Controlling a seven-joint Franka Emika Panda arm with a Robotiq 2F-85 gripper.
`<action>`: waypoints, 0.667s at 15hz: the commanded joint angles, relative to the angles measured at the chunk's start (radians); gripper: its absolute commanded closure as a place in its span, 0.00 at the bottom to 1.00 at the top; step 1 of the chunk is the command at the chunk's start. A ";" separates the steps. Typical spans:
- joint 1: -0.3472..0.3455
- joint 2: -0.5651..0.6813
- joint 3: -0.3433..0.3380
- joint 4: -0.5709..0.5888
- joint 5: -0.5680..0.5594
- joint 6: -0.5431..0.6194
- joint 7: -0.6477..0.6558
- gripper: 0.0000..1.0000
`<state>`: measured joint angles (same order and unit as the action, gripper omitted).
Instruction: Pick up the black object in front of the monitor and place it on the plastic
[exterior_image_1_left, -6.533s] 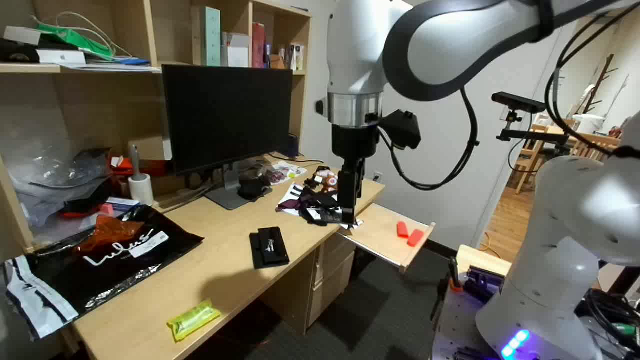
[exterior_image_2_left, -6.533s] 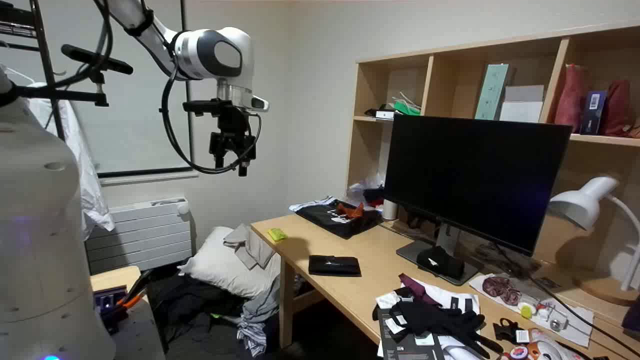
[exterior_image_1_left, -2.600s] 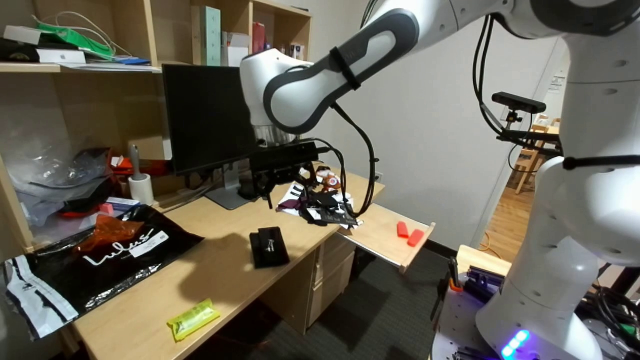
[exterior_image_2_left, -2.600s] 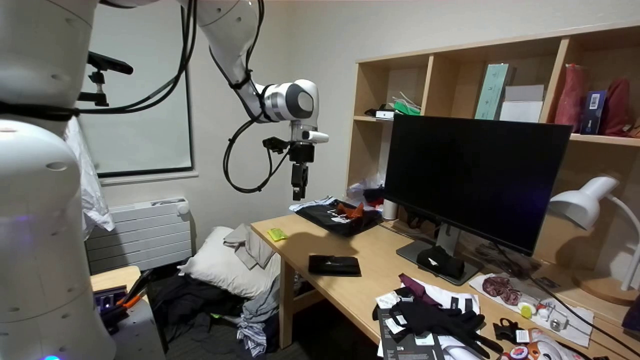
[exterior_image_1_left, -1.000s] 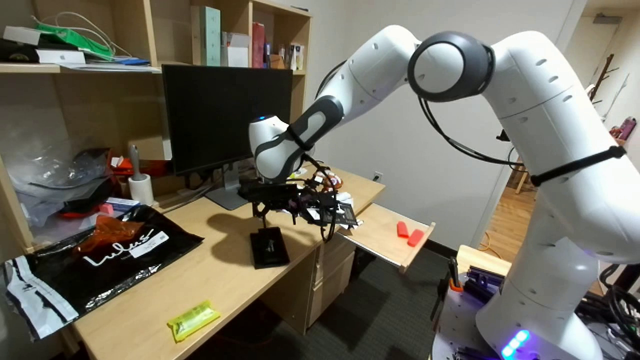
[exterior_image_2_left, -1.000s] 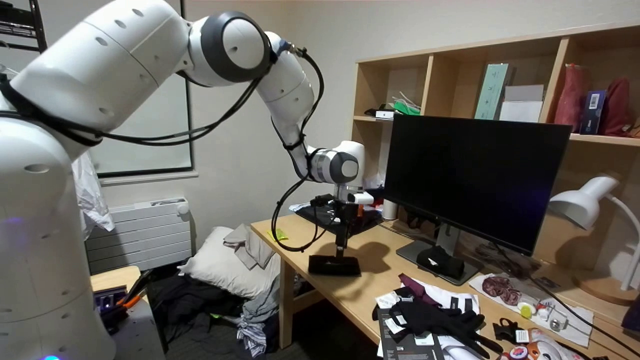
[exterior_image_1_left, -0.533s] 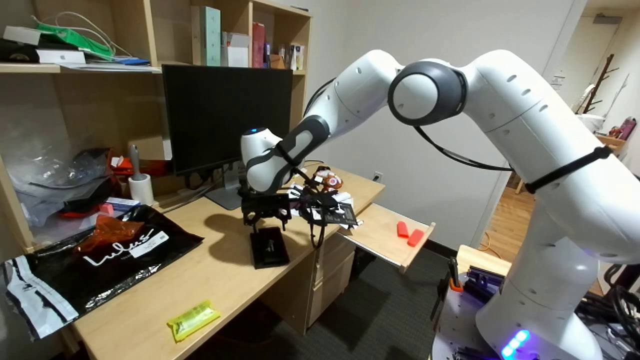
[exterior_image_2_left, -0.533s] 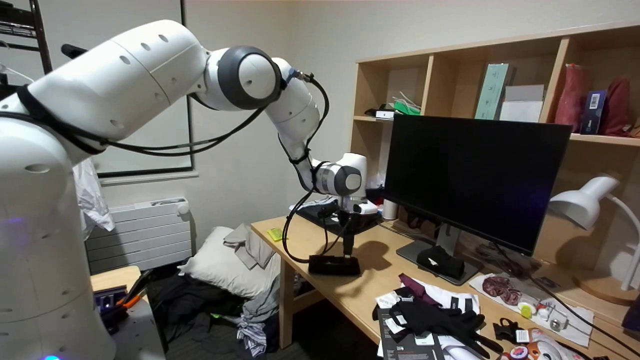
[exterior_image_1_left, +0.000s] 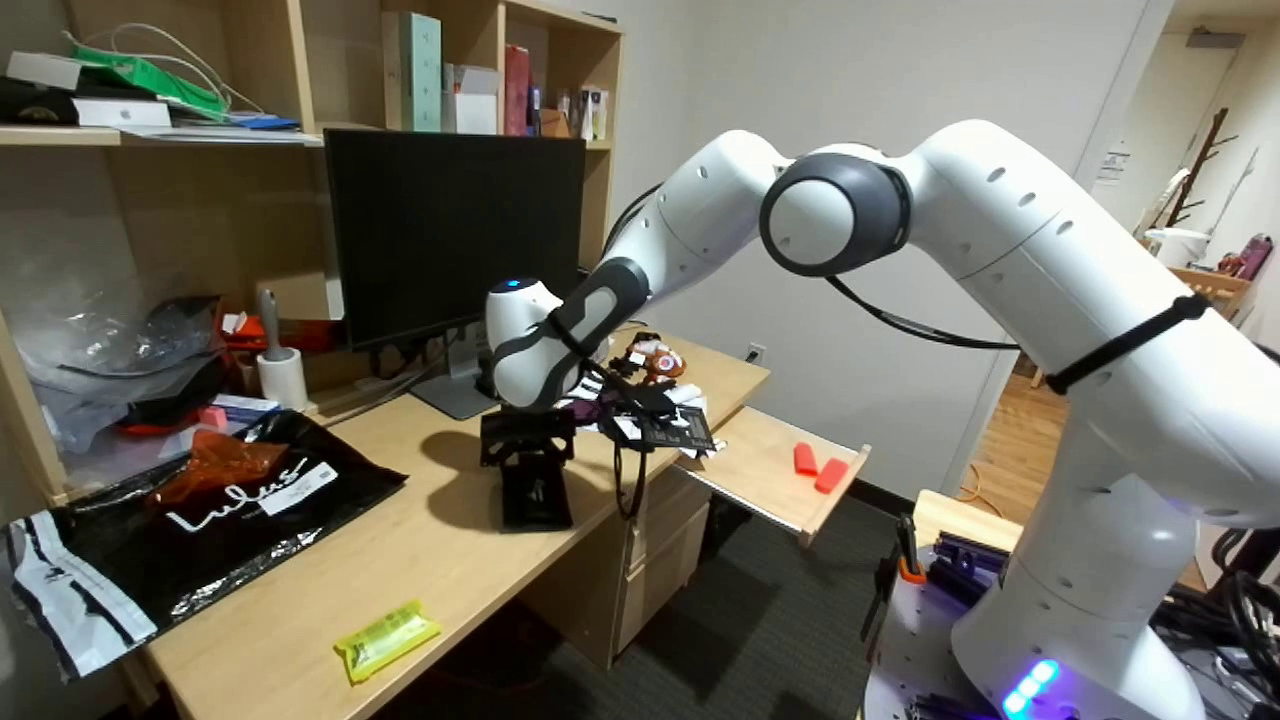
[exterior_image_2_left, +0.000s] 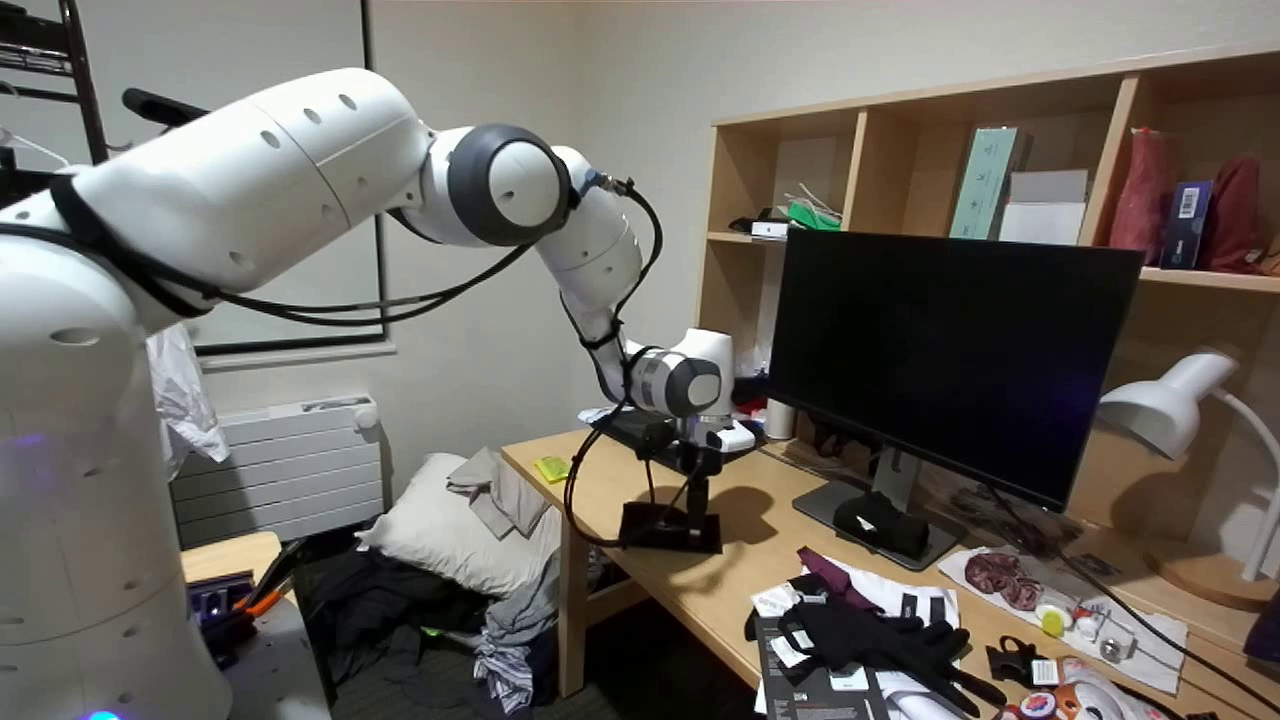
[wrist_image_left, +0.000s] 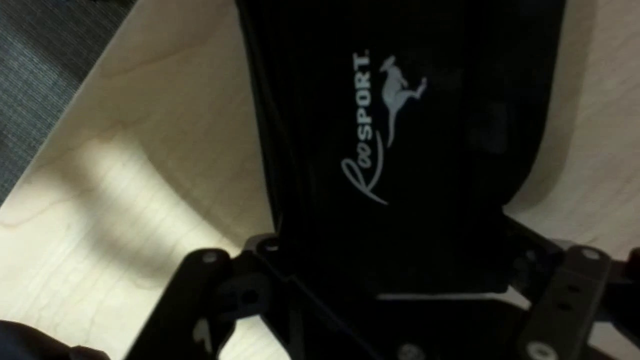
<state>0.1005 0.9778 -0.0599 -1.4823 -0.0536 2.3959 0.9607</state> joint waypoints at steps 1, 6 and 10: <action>0.005 0.018 -0.021 0.020 0.043 0.016 -0.024 0.46; -0.034 -0.041 -0.012 0.026 0.123 0.014 -0.005 0.80; -0.050 -0.084 -0.008 0.001 0.247 0.130 0.037 0.94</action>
<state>0.0695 0.9396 -0.0850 -1.4402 0.1180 2.4483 0.9671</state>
